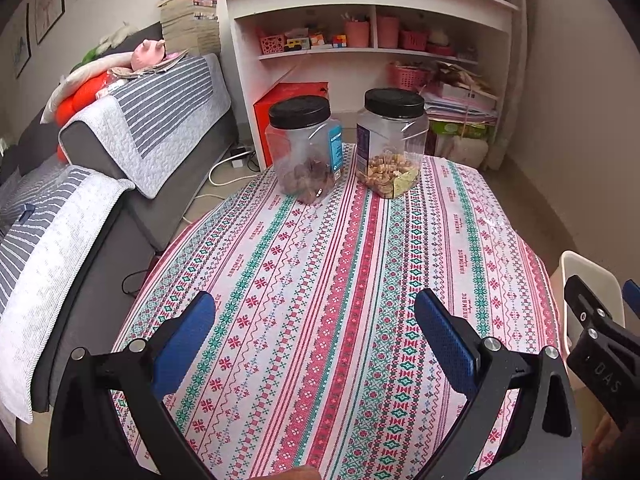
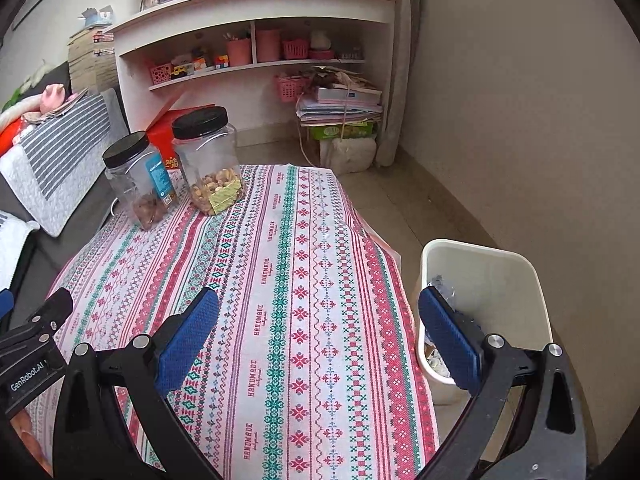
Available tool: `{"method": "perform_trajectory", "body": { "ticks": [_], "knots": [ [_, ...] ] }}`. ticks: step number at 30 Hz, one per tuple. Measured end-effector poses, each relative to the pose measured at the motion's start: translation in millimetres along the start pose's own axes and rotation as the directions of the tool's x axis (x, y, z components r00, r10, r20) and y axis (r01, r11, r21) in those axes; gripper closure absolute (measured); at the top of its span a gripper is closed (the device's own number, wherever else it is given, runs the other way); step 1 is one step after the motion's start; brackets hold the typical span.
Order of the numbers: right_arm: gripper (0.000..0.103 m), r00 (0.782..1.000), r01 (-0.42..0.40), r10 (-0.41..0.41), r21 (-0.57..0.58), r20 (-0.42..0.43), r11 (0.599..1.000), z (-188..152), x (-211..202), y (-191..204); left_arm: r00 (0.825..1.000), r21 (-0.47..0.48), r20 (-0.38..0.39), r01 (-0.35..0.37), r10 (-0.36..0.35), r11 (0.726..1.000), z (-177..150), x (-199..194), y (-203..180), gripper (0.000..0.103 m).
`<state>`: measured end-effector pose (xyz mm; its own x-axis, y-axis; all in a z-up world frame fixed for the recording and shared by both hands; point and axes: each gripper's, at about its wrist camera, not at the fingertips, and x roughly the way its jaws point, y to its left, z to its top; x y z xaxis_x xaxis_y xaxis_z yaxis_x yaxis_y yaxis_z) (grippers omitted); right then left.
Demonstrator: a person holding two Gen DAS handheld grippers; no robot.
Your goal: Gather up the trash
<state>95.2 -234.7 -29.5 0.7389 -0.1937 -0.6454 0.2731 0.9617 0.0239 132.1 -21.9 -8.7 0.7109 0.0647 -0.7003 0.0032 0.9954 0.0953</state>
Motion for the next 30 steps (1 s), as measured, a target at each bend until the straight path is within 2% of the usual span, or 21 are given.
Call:
{"method": "perform_trajectory", "body": {
  "ticks": [6,11,15,17,23,27,30],
  "knots": [
    [0.007,1.000,-0.002,0.002,0.000,-0.003,1.000,-0.4,0.3,-0.4,1.000,0.001,-0.002,0.001,-0.001,1.000,-0.2,0.1,-1.3,0.006],
    [0.007,1.000,-0.004,0.004,-0.003,-0.004,1.000,-0.8,-0.5,-0.4,1.000,-0.006,0.026,0.006,-0.006,1.000,-0.3,-2.3,-0.9,0.007],
    [0.007,1.000,-0.005,0.005,-0.004,-0.011,1.000,-1.3,0.7,-1.2,0.999,0.000,0.049,0.015,-0.015,1.000,-0.3,-4.2,-1.0,0.017],
    [0.007,1.000,-0.005,0.005,-0.002,-0.013,1.000,-1.4,1.1,-2.3,0.999,0.005,0.048,0.018,-0.018,1.000,-0.8,-3.6,-1.9,0.020],
    [0.007,1.000,0.000,0.000,-0.006,-0.015,1.000,-0.9,2.2,-3.4,0.998,0.007,0.039,0.040,-0.040,0.999,-0.1,-2.8,-3.3,0.019],
    [0.007,1.000,0.000,0.000,-0.001,-0.012,1.000,-0.6,2.4,-4.5,0.999,0.012,0.020,0.032,-0.032,0.999,0.4,-2.0,-6.5,0.009],
    [0.007,1.000,0.001,-0.001,-0.010,-0.009,1.000,-0.6,2.1,-3.7,1.000,0.013,0.015,0.027,-0.027,1.000,0.5,-1.8,-7.5,0.008]
  ]
}}
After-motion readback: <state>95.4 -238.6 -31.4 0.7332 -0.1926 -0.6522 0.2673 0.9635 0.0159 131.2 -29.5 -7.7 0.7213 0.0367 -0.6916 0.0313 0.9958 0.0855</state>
